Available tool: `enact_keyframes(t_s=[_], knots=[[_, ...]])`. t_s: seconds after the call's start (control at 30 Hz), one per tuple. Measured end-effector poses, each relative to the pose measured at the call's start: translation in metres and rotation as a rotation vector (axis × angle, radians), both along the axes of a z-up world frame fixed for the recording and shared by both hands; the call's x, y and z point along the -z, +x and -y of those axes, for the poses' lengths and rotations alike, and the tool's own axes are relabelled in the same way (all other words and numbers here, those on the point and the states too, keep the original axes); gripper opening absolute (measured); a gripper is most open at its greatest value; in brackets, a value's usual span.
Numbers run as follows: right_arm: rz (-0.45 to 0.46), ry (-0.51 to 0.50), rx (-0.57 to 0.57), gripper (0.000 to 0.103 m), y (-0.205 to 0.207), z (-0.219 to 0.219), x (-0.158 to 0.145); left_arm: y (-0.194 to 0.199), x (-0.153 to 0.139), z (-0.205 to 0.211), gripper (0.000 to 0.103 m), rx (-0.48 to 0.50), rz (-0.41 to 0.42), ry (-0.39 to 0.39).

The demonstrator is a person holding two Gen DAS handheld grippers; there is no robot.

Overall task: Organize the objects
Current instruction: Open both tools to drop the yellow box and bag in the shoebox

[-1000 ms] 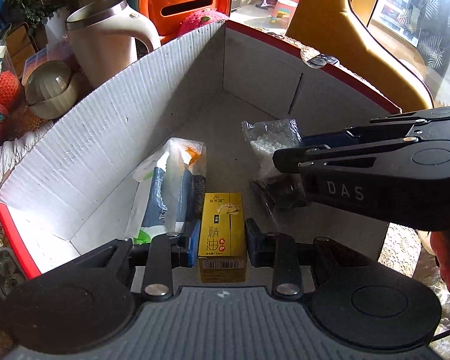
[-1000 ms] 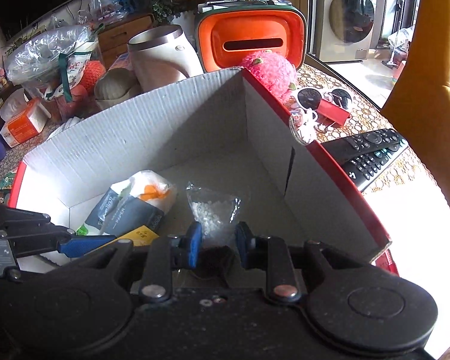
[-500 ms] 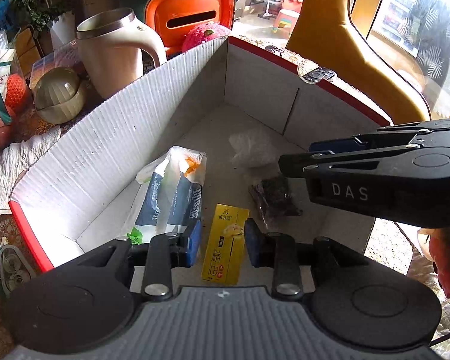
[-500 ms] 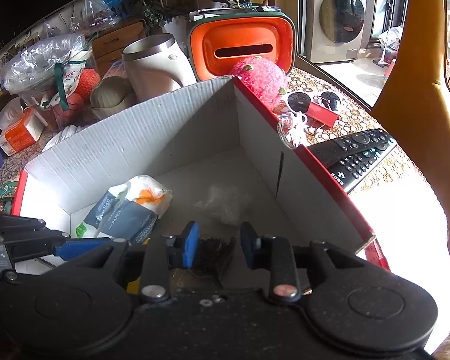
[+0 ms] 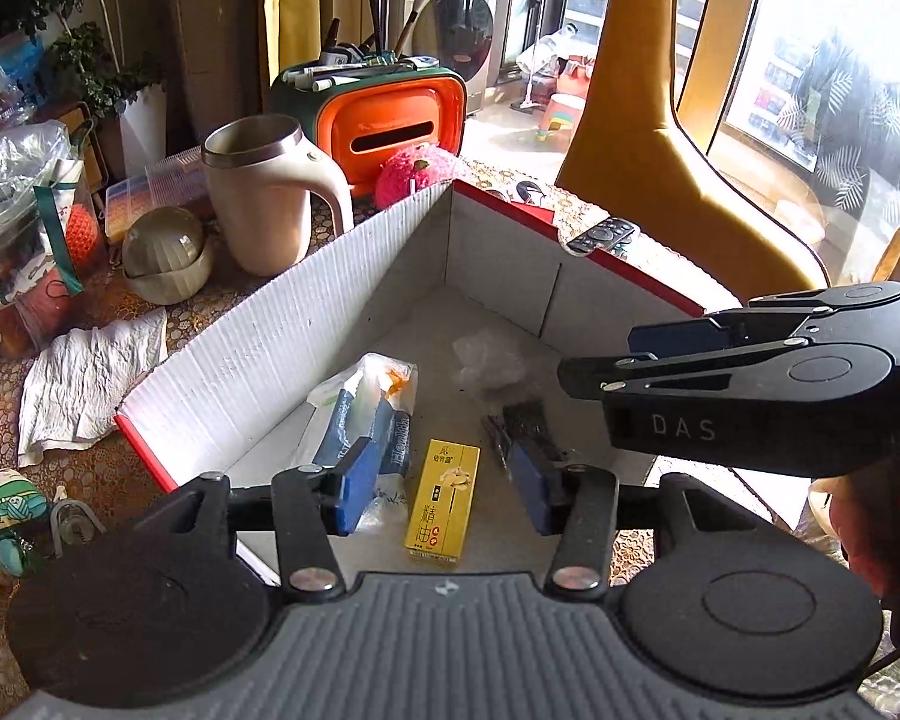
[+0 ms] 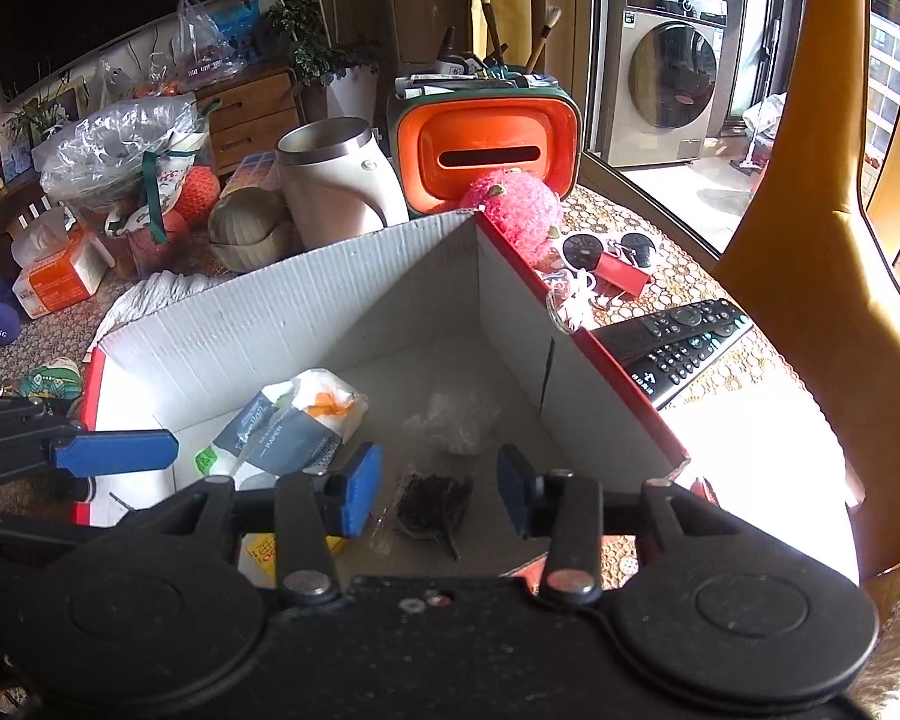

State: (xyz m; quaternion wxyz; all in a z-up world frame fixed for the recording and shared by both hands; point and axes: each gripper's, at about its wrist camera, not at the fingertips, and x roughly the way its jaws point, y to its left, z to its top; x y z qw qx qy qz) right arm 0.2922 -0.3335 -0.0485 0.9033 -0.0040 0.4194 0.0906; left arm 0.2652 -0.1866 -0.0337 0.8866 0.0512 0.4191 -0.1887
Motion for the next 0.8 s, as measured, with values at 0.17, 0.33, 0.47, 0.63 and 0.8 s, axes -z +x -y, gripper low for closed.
enact_keyframes(t_s=[0.17, 0.33, 0.47, 0.63, 0.8], knots=[[0.03, -0.003, -0.007, 0.06, -0.018, -0.004, -0.011, -0.018, -0.015, -0.01, 0.053, 0.013, 0.033, -0.008], [0.056, -0.017, -0.012, 0.069, -0.034, -0.007, -0.023, -0.037, -0.026, -0.03, 0.055, 0.008, 0.049, -0.025], [0.085, -0.006, -0.014, 0.08, -0.049, -0.011, -0.037, -0.054, -0.036, -0.049, 0.062, 0.007, 0.071, -0.028], [0.114, 0.012, -0.039, 0.084, -0.067, -0.021, -0.052, -0.074, -0.05, -0.074, 0.07, -0.008, 0.099, -0.034], [0.135, 0.04, -0.075, 0.089, -0.088, -0.036, -0.063, -0.097, -0.064, -0.097, 0.079, -0.034, 0.144, -0.033]])
